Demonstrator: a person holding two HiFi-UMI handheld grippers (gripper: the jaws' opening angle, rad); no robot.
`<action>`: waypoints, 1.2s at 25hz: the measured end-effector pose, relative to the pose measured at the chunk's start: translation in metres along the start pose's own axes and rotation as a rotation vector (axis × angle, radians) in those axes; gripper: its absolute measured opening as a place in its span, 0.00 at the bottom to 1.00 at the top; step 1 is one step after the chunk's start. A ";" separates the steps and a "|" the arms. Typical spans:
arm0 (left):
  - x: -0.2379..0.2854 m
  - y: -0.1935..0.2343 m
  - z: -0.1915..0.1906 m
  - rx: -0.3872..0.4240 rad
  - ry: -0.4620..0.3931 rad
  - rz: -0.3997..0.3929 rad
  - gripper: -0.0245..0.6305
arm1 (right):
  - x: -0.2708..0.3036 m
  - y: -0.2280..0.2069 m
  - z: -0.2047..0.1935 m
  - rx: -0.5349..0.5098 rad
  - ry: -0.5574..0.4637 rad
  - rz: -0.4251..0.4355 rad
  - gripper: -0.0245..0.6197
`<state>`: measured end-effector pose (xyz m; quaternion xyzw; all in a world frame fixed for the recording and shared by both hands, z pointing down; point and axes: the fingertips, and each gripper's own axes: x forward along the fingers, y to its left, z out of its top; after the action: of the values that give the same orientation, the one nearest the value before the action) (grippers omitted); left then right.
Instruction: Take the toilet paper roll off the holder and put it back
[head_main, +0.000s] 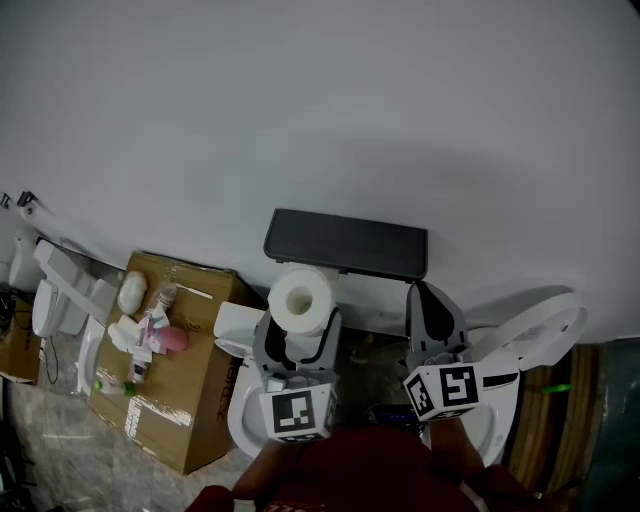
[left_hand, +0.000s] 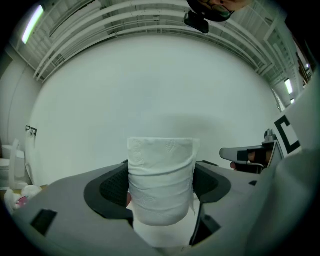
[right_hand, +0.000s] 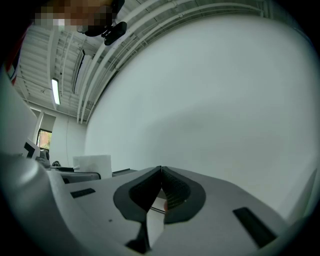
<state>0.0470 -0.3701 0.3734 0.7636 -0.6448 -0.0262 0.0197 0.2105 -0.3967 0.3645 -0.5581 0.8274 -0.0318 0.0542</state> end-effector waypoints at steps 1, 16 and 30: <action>-0.001 -0.001 0.001 0.002 -0.004 -0.001 0.66 | -0.001 0.000 0.000 -0.001 0.000 0.000 0.07; 0.000 -0.002 -0.008 0.011 0.005 0.017 0.66 | 0.002 -0.001 -0.005 -0.002 0.014 0.021 0.07; 0.015 0.005 0.058 0.048 -0.105 0.035 0.66 | -0.003 -0.009 -0.005 0.020 0.003 0.001 0.07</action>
<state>0.0407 -0.3852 0.3152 0.7500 -0.6587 -0.0503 -0.0321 0.2191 -0.3967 0.3703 -0.5571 0.8274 -0.0411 0.0584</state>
